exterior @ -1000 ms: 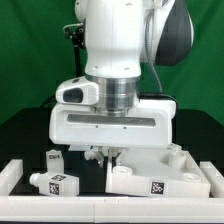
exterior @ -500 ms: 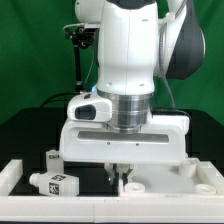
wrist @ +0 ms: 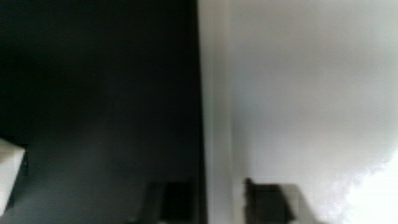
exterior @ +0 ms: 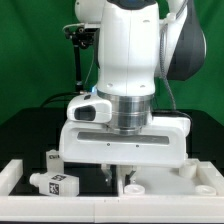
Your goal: Assemble one leg
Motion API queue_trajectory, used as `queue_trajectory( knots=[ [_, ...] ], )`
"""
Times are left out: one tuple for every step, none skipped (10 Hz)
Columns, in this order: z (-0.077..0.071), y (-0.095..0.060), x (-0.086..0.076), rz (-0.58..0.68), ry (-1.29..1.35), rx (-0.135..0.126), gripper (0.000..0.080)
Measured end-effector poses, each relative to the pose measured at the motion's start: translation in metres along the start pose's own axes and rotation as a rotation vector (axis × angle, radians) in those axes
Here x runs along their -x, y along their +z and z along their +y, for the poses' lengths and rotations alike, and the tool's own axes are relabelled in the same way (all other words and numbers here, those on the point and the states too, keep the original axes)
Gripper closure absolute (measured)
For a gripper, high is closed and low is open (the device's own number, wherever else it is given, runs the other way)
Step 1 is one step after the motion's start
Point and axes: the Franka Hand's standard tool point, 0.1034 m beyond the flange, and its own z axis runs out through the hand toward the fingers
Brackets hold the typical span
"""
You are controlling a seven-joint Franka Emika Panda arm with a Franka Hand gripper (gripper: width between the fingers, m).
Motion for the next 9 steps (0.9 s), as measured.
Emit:
queue_trajectory(
  knots=[
    [0.000,-0.001,0.000,0.001,0.000,0.000,0.0451],
    [0.006,-0.010,0.002,-0.017,-0.018,-0.006,0.0451],
    [0.016,-0.027,0.007,-0.039,-0.034,-0.013,0.0266],
    [0.030,-0.039,0.010,-0.054,-0.043,-0.016,0.0187],
    [0.044,-0.048,0.011,-0.062,-0.062,-0.016,0.0187],
    [0.055,-0.053,0.013,-0.069,-0.059,-0.014,0.0156],
    [0.053,-0.050,0.013,-0.069,-0.058,-0.013,0.0151],
    [0.051,-0.049,0.013,-0.071,-0.062,-0.013,0.0151],
    [0.052,-0.049,0.013,-0.071,-0.061,-0.013,0.0150]
  ],
)
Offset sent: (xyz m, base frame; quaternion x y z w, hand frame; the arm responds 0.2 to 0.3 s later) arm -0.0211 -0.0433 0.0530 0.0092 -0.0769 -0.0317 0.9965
